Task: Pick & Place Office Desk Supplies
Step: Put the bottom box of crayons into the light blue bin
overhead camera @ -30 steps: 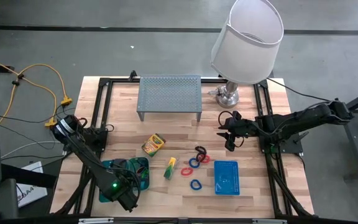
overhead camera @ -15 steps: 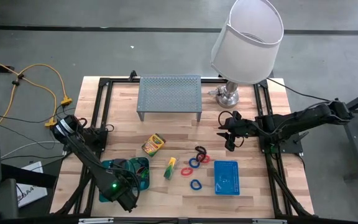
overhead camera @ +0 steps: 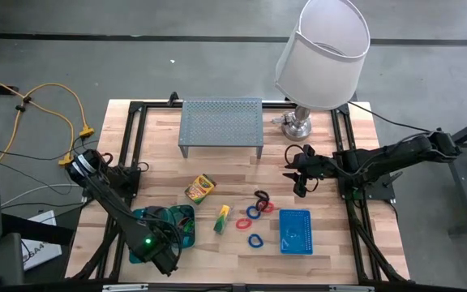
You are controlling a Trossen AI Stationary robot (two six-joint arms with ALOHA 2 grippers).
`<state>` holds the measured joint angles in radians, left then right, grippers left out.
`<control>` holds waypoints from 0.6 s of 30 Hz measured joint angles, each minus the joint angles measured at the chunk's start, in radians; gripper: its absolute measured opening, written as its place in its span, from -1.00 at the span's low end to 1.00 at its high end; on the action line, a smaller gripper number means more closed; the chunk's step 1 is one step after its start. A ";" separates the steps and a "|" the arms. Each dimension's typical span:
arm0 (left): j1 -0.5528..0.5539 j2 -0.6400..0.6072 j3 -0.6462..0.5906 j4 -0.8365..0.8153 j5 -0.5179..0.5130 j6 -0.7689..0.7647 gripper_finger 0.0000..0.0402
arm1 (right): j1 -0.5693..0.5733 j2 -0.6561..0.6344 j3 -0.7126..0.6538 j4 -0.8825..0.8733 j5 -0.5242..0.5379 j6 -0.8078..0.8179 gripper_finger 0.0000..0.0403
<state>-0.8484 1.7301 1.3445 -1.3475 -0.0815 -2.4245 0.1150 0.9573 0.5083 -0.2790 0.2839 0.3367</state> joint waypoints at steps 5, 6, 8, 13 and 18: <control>-0.019 -0.074 0.001 -0.023 -0.043 -0.015 -0.11 | 0.000 0.000 0.000 0.000 0.000 0.000 -0.38; -0.022 -0.089 0.001 -0.025 -0.058 -0.015 -0.11 | 0.000 0.000 0.000 0.000 0.000 0.000 -0.38; -0.022 -0.111 0.002 -0.032 -0.084 -0.006 -0.11 | 0.000 0.000 0.000 0.000 0.000 0.000 -0.38; 0.015 -0.119 0.002 -0.034 -0.142 0.058 -0.11 | 0.000 0.000 0.000 0.000 0.000 0.000 -0.38; 0.106 -0.115 0.002 0.028 -0.178 0.197 -0.11 | 0.000 0.000 -0.001 0.001 0.000 0.000 -0.38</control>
<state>-0.7421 1.6154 1.3460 -1.3200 -0.2599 -2.2279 0.1150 0.9573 0.5076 -0.2785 0.2838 0.3367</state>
